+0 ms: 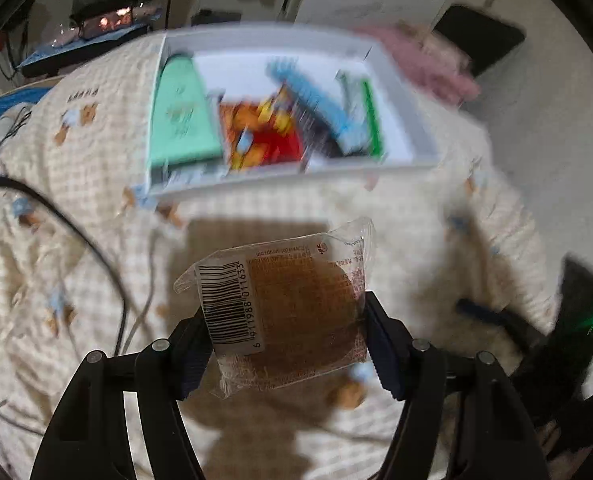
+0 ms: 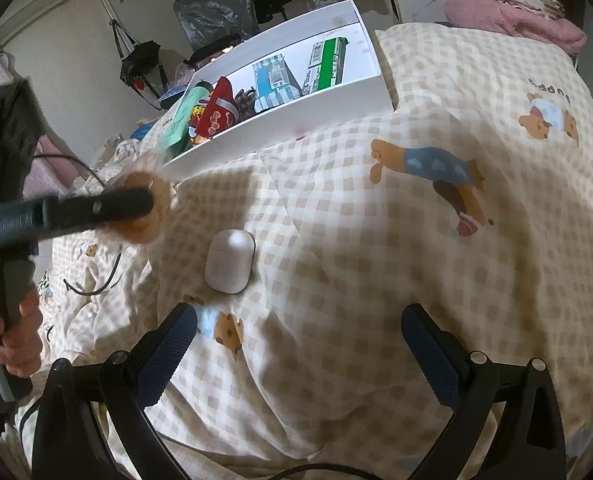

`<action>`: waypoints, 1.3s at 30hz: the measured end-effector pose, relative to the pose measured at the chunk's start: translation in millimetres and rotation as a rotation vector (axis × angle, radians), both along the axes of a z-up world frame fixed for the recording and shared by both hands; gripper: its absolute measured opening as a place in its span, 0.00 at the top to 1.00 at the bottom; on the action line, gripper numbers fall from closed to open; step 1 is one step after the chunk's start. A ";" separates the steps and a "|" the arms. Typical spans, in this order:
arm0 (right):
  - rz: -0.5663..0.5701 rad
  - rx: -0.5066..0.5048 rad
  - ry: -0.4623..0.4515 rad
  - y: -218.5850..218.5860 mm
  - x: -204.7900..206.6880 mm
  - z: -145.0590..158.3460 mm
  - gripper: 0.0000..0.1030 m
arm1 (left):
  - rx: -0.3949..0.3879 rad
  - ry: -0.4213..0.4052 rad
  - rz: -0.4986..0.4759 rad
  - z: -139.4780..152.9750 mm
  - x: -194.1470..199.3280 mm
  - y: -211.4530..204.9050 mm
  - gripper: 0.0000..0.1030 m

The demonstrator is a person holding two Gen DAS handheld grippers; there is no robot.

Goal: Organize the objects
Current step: 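Close the right tool on the white earbud case while the left holds the bun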

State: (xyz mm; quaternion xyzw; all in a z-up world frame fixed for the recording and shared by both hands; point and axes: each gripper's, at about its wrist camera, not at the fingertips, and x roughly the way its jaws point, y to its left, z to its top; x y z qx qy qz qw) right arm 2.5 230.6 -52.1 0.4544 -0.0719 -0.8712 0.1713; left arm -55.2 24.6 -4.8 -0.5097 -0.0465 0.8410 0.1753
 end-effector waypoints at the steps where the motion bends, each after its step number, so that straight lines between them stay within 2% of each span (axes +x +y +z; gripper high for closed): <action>1: 0.000 0.004 0.001 -1.6 -2.3 0.0 0.00 | -0.028 -0.023 -0.007 -4.7 1.1 2.8 0.30; 2: 0.000 0.008 0.001 -3.8 -4.8 -0.3 0.00 | -0.042 -0.040 -0.024 -9.7 5.9 3.1 0.30; 4: 0.006 0.017 0.000 -6.1 -4.4 -0.9 0.00 | -0.009 -0.049 -0.043 -15.3 15.4 1.4 0.30; 5: 0.009 0.019 -0.002 -6.8 -4.8 -1.5 0.00 | 0.025 -0.049 -0.037 -18.4 18.8 -2.5 0.30; 8: 0.019 0.025 -0.020 -7.7 -5.8 -4.8 0.00 | 0.005 -0.049 -0.001 -24.4 14.2 -5.7 0.30; 11: 0.021 0.025 -0.021 -7.8 -5.7 -5.1 0.00 | 0.039 -0.087 0.022 -34.5 12.6 -13.4 0.30; 20: 0.058 0.023 -0.024 -10.0 -5.5 0.0 0.00 | 0.218 -0.204 0.092 -59.1 2.4 -46.8 0.30; 23: 0.102 0.043 0.030 -16.5 -8.7 15.7 0.00 | 0.200 -0.194 0.085 -56.9 3.3 -45.5 0.30; 26: 0.180 0.158 0.056 -36.2 -18.3 21.9 0.01 | 0.180 -0.185 0.078 -56.2 3.5 -42.0 0.30; 30: 0.269 0.242 0.068 -58.4 -26.5 15.2 0.01 | 0.224 -0.199 0.082 -62.5 -2.1 -42.8 0.30; 35: 0.244 0.185 -0.048 -54.5 -42.8 -7.3 0.07 | 0.219 -0.198 0.078 -63.5 -4.0 -41.3 0.30; 39: 0.267 0.224 -0.020 -60.5 -39.0 -6.5 0.07 | 0.218 -0.198 0.078 -63.4 -6.7 -36.0 0.30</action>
